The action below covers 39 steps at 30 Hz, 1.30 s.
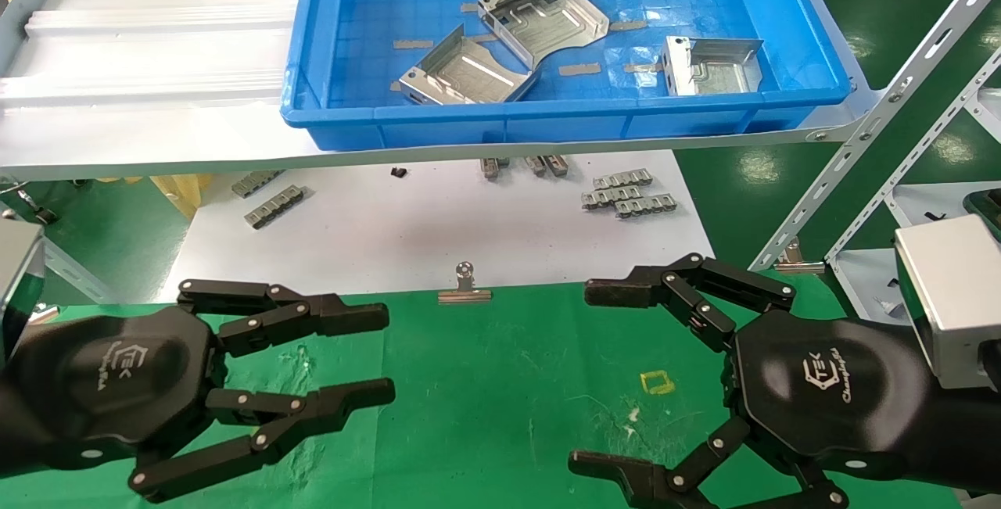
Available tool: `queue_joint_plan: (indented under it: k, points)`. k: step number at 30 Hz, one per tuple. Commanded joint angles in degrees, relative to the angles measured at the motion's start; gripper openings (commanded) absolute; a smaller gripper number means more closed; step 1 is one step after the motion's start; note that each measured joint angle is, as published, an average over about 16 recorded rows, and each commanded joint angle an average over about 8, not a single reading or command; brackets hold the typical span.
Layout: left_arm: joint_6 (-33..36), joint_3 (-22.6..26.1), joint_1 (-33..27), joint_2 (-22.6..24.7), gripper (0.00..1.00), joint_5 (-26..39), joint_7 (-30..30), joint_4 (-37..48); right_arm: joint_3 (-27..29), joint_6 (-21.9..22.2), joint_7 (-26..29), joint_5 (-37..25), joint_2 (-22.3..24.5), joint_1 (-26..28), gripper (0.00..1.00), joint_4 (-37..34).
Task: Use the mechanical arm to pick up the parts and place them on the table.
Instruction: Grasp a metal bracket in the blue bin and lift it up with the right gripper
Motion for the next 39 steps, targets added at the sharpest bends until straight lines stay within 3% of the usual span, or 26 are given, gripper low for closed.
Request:
queue_joint_plan:
  k: [1,9,16,21,28,29,31,32,36,37,39]
  points:
    - [0.00,0.00,0.00,0.00,0.00,0.00,0.00,0.00,-0.01,-0.04,0.04,0.04,0.00,-0.05,1.00,-0.01]
    - [0.00,0.00,0.00,0.00,0.00,0.00,0.00,0.00,-0.16,2.89,0.31,-2.35,-1.38,3.64,1.00,0.14]
    - [0.00,0.00,0.00,0.00,0.00,0.00,0.00,0.01,-4.31,14.62,6.60,-14.12,-8.57,17.84,1.00,-3.83]
    - [0.00,0.01,0.00,0.00,0.00,0.00,0.00,0.01,-10.87,23.06,11.62,-28.11,-17.42,30.35,1.00,-13.43]
    - [0.00,0.01,-0.01,0.00,0.00,0.00,0.00,0.01,-20.03,31.71,15.70,-45.41,-31.80,44.28,1.00,-33.52]
    - [0.00,0.01,-0.01,0.00,0.00,0.00,0.00,0.01,-20.82,32.65,15.73,-46.83,-33.59,45.52,0.96,-36.28]
    - [0.00,0.01,-0.01,0.00,0.00,0.00,0.01,0.01,-21.92,34.39,15.45,-48.83,-36.63,47.48,0.71,-41.29]
    - [0.00,0.01,-0.01,0.00,0.05,0.00,0.01,0.01,-22.31,35.22,15.18,-49.49,-38.03,48.27,0.59,-43.60]
    - [0.00,0.01,-0.01,0.00,0.55,0.00,0.01,0.01,-23.39,37.86,14.37,-50.36,-41.75,50.20,0.08,-50.36]
    - [0.00,0.01,-0.01,0.00,0.67,0.00,0.01,0.01,-23.76,38.32,14.43,-50.37,-42.26,50.45,0.00,-51.36]
    - [0.00,0.01,-0.01,0.00,0.92,-0.01,0.01,0.01,-24.77,39.10,15.04,-50.22,-42.93,50.66,0.00,-52.53]
